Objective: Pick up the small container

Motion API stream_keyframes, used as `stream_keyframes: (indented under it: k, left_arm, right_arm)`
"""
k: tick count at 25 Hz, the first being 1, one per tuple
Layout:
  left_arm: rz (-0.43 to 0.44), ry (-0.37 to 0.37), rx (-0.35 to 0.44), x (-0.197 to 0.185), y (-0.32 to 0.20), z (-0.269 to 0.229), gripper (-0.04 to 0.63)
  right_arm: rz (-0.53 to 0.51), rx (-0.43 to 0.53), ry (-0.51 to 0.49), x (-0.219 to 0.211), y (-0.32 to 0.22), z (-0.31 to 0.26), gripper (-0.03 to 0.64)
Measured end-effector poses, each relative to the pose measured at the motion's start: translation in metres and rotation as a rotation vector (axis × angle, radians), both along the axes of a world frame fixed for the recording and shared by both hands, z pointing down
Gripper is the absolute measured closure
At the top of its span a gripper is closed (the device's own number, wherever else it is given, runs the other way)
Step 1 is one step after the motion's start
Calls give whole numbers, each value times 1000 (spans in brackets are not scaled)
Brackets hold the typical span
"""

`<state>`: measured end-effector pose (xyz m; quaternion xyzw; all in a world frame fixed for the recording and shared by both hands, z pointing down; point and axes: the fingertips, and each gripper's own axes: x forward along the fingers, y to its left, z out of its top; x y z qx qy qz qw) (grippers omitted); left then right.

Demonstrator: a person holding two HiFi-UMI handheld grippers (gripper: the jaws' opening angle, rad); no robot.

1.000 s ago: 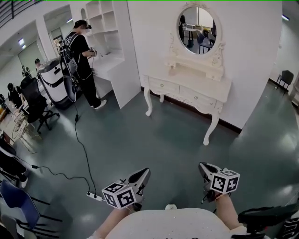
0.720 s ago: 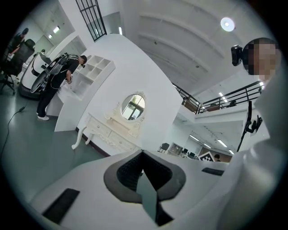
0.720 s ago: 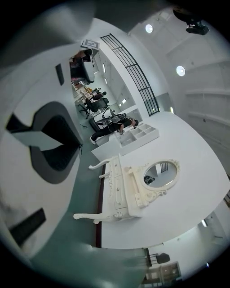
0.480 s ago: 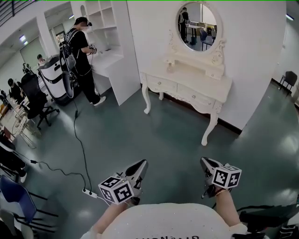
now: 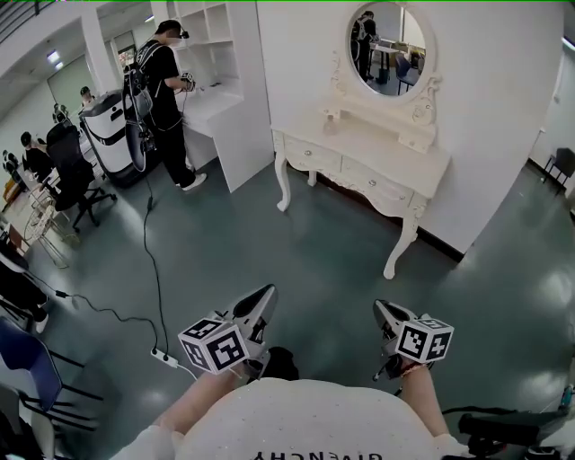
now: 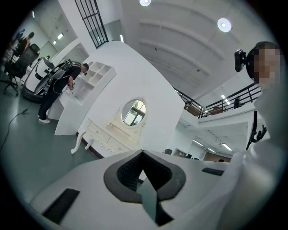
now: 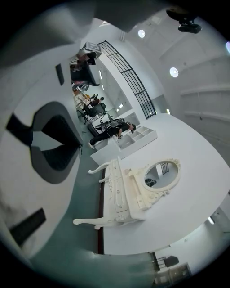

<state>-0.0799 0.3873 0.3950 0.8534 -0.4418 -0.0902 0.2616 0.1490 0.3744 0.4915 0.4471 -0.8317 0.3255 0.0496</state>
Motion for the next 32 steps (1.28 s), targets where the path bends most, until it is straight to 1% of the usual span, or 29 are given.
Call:
stream_keyframes:
  k: [3,7,10,12,14,17,19,21,23,25,28,32]
  left_arm:
    - [20,10,3,14,-3,-1,594]
    - [32,8,-1,22,-14,-1,594]
    - [27,10,-22,24,-27,1,594]
    - [17,35,-44,24,-37,1,595]
    - [24,53,-52,27,-47,-1,594]
    - [53,44,-57,35,-64,1,594]
    - [80,46,-74,42,-78,8,594]
    - [102,40,-81,50,-91,16,594]
    - [105,22,-68,60,-111,24,594]
    - [107,24,-70,74,-143,29,594]
    - [152,72,-83,114,-193,27,594]
    - [234,88,-60,168,-247,13,594]
  right_arm:
    - [5,-1,8,11,1,2,612]
    - [44,-28,-7,19,-5,14,612]
    - [45,16,24,16,-9,11,612]
    - [50,46,62,20,-13,9,612]
    - [66,58,69,29,-21,6,612]
    - [73,37,13,39,-35,7,612]
    - [45,9,-5,40,-42,14,612]
    - [23,-25,21,46,-48,25,612]
    - [28,-54,51,59,-56,36,612]
    - [38,-79,68,73,-70,44,612]
    - [78,-107,109,106,-96,45,612]
    - [142,-80,115,144,-142,24,612]
